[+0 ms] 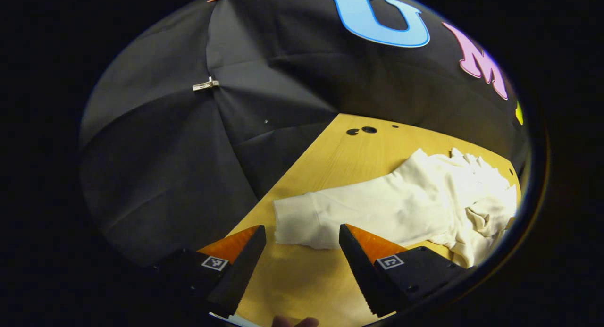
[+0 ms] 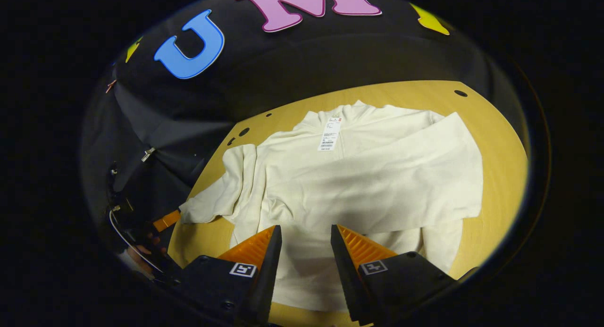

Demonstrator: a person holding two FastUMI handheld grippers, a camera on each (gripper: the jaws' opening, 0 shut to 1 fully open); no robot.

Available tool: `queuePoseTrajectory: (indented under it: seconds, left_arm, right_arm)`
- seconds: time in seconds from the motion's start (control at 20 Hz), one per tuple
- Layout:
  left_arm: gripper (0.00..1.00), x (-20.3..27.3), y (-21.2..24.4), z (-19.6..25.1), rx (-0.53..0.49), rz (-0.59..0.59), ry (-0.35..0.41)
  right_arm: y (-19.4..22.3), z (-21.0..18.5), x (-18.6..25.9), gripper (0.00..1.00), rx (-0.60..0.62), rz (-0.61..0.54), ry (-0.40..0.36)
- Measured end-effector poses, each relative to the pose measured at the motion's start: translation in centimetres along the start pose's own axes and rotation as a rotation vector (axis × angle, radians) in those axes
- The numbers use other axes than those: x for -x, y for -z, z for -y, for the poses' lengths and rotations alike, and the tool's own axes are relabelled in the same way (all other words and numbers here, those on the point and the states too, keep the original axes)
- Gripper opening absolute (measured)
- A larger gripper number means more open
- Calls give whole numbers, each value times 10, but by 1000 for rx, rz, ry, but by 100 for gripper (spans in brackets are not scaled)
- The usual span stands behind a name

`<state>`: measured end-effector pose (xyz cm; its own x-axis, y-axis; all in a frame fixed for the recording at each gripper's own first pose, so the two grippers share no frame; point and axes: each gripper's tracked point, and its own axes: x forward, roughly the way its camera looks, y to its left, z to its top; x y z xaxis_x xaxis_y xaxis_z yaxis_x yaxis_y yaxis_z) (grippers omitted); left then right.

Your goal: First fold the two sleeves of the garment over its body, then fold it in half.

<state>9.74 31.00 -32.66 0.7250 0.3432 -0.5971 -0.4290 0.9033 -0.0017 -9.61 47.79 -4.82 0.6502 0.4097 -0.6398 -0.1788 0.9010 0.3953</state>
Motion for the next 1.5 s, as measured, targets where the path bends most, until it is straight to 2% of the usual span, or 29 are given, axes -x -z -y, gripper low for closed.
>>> queuePoseTrajectory:
  seconds: [0.1, 0.45, 0.55, 0.6, 0.65, 0.75, 0.8, 1.0, 1.05, 1.1, 1.2, 1.45, 1.5]
  left_arm:
    - [98, -13, 2, -5, 4, -21, -26]
    - [98, -41, 24, 1, -15, -144, -9]
    - [98, -44, 23, 2, -16, -146, 6]
    - [97, -46, 22, 8, -2, -139, 44]
    - [86, -46, 25, 16, 20, -142, 92]
    - [65, -46, 24, 14, 29, -126, 95]
    - [63, -47, 24, 19, 21, -133, 110]
    - [17, -47, 16, 27, 6, -128, 131]
    - [17, -48, 15, 27, 30, -139, 135]
    - [11, -47, 11, 28, 57, -133, 145]
    - [7, -44, 9, 28, 84, -119, 156]
    - [6, -18, -15, 37, 74, -23, 167]
    - [11, -11, -21, 43, 62, -6, 178]
  right_arm:
    - [1, 10, 6, 65, 9, -1, 16]
    - [-3, 29, 19, 65, -17, 14, 42]
    - [-3, 30, 22, 65, -17, 14, 42]
    - [-4, 31, 24, 65, -15, 12, 38]
    - [-4, 31, 27, 65, -13, 10, 34]
    - [-2, 34, 30, 65, -7, 8, 31]
    - [-1, 36, 32, 65, -7, 5, 31]
    - [7, 46, 40, 65, -18, -1, 34]
    - [9, 49, 43, 65, -19, -3, 35]
    - [11, 51, 45, 64, -19, -4, 34]
    - [14, 56, 50, 65, -11, -7, 36]
    - [16, 67, 59, 65, -15, -9, 32]
    - [16, 70, 61, 65, -13, -9, 33]
